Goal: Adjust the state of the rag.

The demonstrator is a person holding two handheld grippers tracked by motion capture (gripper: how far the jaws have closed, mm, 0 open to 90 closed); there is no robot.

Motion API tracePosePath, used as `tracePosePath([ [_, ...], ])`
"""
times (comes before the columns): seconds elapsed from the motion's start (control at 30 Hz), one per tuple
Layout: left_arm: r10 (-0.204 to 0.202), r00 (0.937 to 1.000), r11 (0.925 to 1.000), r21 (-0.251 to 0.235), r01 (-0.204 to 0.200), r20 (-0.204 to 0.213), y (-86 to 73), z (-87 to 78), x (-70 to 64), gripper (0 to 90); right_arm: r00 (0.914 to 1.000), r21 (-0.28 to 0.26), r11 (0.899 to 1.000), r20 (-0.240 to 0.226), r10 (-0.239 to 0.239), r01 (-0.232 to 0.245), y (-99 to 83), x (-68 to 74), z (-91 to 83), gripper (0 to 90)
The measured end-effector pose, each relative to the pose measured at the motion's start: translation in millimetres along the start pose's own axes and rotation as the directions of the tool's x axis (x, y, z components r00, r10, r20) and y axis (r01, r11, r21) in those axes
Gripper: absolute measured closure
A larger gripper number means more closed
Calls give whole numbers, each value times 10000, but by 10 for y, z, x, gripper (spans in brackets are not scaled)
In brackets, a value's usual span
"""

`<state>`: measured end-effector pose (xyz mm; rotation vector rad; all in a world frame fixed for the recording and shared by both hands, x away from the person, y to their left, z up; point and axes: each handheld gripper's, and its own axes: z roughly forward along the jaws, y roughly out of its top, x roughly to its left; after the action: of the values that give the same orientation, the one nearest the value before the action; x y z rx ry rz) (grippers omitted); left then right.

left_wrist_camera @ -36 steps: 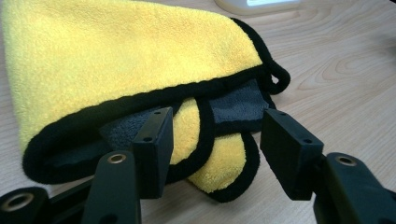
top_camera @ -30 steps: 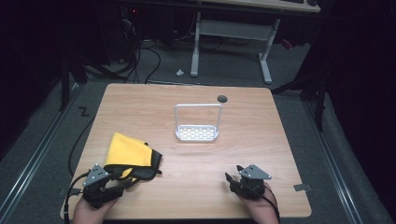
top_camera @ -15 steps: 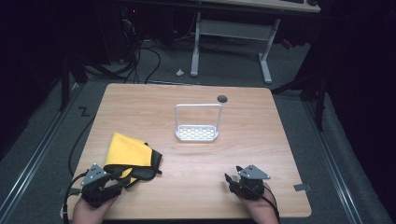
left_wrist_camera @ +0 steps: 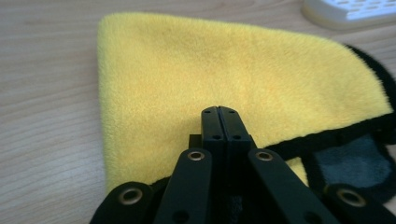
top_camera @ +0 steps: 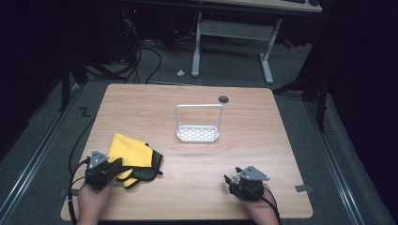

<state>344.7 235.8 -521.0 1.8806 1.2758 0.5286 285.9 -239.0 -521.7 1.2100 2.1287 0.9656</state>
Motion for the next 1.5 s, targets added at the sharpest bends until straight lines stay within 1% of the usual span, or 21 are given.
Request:
tracePosePath([
  [0.13,368,9992,9991,221,-365,-137,2,45,-58,900,10000,46,10000,-47,-20,20,-8,-12,1,461],
  [0.2,525,9986,9983,264,-525,-30,-5,50,-98,900,10000,72,10000,-70,5,-4,-5,-10,6,465],
  [0.27,806,9967,9962,312,-808,59,-15,59,-154,900,10000,55,10000,-54,-43,43,1,-3,6,465],
  [0.4,1336,9907,9904,330,-1344,258,-34,64,-311,900,9999,-4,9999,-53,-106,106,8,14,-5,465],
  [0.43,1336,9907,9904,330,-1344,258,-34,64,-311,900,9999,-6,9999,-54,-102,102,7,14,-8,465],
  [0.47,1470,9886,9884,339,-1481,336,-41,62,-355,900,9999,-6,9999,-54,-102,102,7,14,-8,465],
  [0.5,1705,9842,9845,339,-1722,480,-55,56,-440,900,9999,-6,9999,-57,-106,106,4,9,-9,465],
  [0.63,1973,9763,9791,315,-2008,893,-80,38,-572,900,9999,-7,10000,-94,-39,39,-1,1,-11,466],
  [0.8,1920,9688,9797,281,-1987,1569,-92,38,-690,900,9998,-5,9999,-161,-127,127,-2,7,-15,467],
  [0.93,1954,9547,9783,235,-2057,2244,-102,51,-841,900,9997,33,9999,-195,-149,150,-1,18,-4,467],
  [0.97,2011,9492,9769,217,-2125,2418,-105,55,-895,900,9997,41,9999,-200,-155,156,0,21,-1,467],
  [1.13,2433,9156,9650,157,-2619,3200,-113,85,-1226,900,9996,42,9998,-220,-202,203,-1,22,6,467],
  [1.2,2651,9018,9579,139,-2868,3413,-107,96,-1356,900,9996,50,9998,-225,-176,177,-1,22,3,467],
  [1.23,2753,8968,9545,131,-2980,3463,-99,100,-1409,900,9996,45,9998,-219,-176,177,-1,23,2,467],
  [1.27,2801,8947,9527,136,-3036,3478,-90,99,-1449,900,9996,45,9998,-224,-180,181,-1,21,-1,467],
  [1.3,2801,8947,9527,136,-3036,3478,-90,99,-1449,899,9996,45,9998,-224,-180,181,-1,21,-1,467],
  [1.33,2665,8926,9569,115,-2903,3636,-61,82,-1479,895,9996,23,9998,-227,-177,178,-1,19,-7,467],
  [1.4,2686,8902,9580,-53,-2869,3679,-14,38,-1489,836,9996,-6,9998,-216,-185,185,-1,15,-12,467],
  [1.43,2765,8896,9570,-200,-2893,3636,16,7,-1496,823,9996,-24,9998,-217,-184,184,0,12,-13,467],
  [1.47,2919,8870,9537,-389,-2982,3579,46,-24,-1513,803,9996,-25,9998,-209,-182,182,0,9,-12,467],
  [1.5,3051,8818,9502,-526,-3073,3597,79,-47,-1536,769,9997,-8,9999,-197,-165,165,-1,8,-10,467],
])
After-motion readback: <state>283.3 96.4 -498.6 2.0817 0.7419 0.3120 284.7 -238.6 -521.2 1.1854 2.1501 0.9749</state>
